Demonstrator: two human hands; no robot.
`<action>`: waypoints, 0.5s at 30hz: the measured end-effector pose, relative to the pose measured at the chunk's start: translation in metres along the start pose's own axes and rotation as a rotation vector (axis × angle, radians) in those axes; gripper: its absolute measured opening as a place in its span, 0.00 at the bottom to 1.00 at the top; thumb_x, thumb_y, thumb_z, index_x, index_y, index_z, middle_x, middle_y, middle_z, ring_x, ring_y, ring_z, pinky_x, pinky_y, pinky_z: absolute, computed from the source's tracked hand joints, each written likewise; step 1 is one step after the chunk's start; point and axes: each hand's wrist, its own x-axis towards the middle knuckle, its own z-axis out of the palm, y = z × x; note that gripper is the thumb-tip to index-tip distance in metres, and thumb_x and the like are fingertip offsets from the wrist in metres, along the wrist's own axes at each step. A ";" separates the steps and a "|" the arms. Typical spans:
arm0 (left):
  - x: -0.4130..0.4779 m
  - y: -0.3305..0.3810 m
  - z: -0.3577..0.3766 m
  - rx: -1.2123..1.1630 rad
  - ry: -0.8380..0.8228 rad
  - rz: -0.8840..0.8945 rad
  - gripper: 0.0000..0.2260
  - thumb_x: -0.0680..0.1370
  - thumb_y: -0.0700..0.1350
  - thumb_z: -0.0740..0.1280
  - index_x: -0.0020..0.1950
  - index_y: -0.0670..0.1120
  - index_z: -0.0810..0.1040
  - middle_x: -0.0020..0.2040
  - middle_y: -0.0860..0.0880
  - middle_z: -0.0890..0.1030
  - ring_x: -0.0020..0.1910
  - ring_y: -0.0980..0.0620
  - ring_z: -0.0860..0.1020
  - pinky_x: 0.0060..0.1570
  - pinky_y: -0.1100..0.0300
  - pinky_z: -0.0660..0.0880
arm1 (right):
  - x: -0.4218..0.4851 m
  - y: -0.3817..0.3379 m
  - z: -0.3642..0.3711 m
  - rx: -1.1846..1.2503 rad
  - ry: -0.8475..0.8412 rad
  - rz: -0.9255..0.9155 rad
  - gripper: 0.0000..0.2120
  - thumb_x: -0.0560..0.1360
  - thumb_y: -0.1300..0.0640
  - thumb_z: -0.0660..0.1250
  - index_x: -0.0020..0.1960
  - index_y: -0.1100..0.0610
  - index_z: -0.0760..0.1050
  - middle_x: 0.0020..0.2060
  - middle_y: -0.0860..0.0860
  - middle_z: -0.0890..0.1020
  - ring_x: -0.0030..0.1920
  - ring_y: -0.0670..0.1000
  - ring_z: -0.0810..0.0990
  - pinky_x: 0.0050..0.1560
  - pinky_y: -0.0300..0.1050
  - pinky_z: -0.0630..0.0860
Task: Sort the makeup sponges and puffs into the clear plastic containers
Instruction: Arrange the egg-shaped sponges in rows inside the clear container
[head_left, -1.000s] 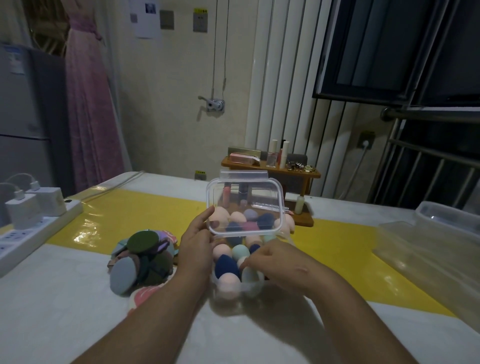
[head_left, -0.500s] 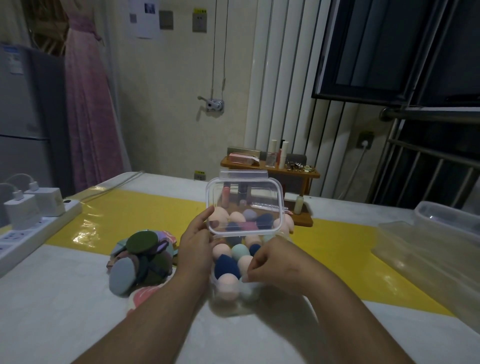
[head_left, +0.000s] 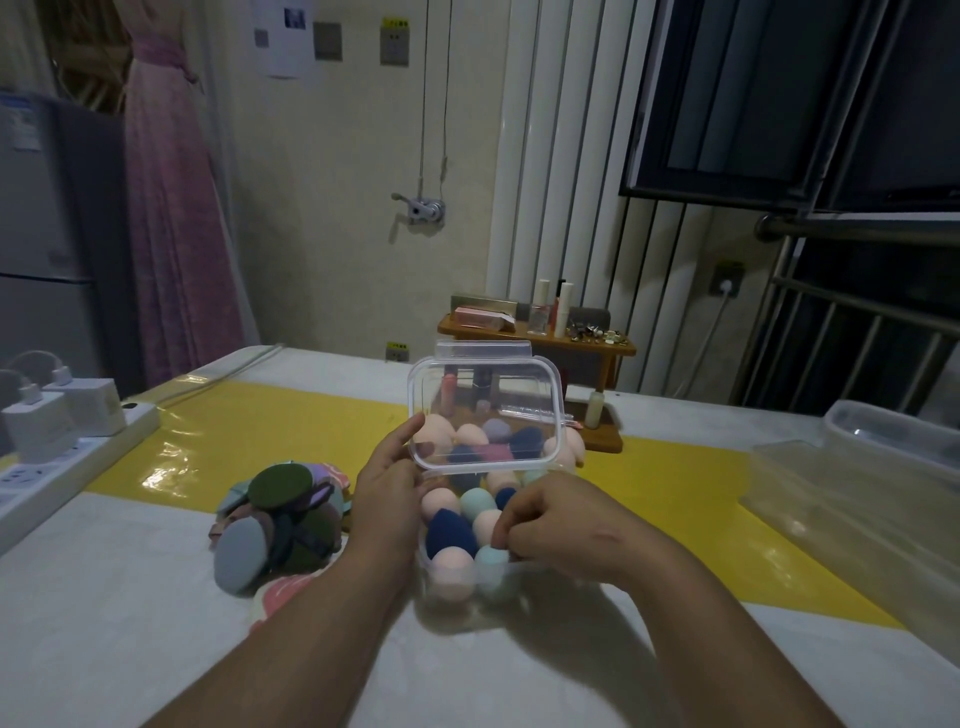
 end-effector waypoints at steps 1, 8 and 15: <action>0.000 0.000 0.000 -0.005 -0.002 -0.006 0.23 0.79 0.33 0.55 0.56 0.57 0.81 0.54 0.50 0.82 0.51 0.46 0.83 0.46 0.52 0.81 | 0.000 0.001 -0.001 0.016 0.003 -0.009 0.09 0.75 0.57 0.66 0.46 0.52 0.85 0.45 0.47 0.84 0.48 0.47 0.80 0.52 0.46 0.80; 0.000 0.001 0.002 -0.044 0.002 -0.013 0.24 0.78 0.31 0.53 0.58 0.54 0.81 0.52 0.50 0.83 0.50 0.46 0.83 0.47 0.52 0.81 | 0.003 0.010 -0.011 0.364 0.170 -0.085 0.08 0.71 0.68 0.68 0.40 0.56 0.82 0.34 0.46 0.82 0.35 0.47 0.77 0.36 0.41 0.75; -0.001 0.002 0.000 -0.020 -0.005 -0.010 0.24 0.78 0.31 0.54 0.61 0.54 0.81 0.51 0.51 0.82 0.50 0.47 0.82 0.46 0.53 0.81 | 0.013 0.032 -0.022 0.590 0.511 -0.067 0.09 0.73 0.70 0.65 0.45 0.58 0.80 0.36 0.53 0.80 0.31 0.48 0.71 0.32 0.40 0.68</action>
